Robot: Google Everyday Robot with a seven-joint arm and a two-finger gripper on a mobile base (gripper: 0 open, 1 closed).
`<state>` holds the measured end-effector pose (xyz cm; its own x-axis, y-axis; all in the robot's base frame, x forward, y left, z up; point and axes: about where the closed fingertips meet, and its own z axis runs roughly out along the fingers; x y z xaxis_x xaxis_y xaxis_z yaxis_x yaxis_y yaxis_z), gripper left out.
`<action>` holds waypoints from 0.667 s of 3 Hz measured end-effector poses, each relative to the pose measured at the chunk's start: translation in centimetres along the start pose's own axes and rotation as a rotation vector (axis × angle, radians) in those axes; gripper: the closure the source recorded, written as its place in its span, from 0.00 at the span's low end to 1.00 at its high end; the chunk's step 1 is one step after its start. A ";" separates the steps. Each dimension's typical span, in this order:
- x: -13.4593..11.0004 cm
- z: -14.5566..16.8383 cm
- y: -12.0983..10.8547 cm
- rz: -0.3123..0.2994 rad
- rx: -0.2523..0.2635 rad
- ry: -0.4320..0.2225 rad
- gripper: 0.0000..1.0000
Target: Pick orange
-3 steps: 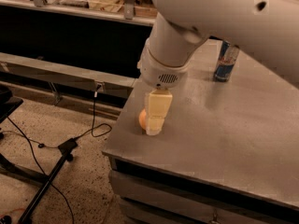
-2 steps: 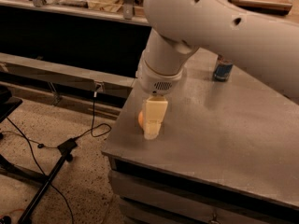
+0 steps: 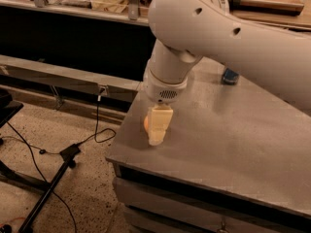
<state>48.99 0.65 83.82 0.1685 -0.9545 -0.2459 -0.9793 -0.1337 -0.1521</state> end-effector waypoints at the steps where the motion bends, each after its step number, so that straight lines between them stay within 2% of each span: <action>1: 0.0 -0.1 0.1 -0.001 0.001 0.001 0.38; 2: -0.1 -0.1 0.1 -0.002 0.003 0.002 0.62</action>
Offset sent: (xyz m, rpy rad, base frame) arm -0.0008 0.0000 0.0007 -0.0011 -0.0019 0.0006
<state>48.83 0.66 83.95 0.1706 -0.9549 -0.2432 -0.9786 -0.1353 -0.1553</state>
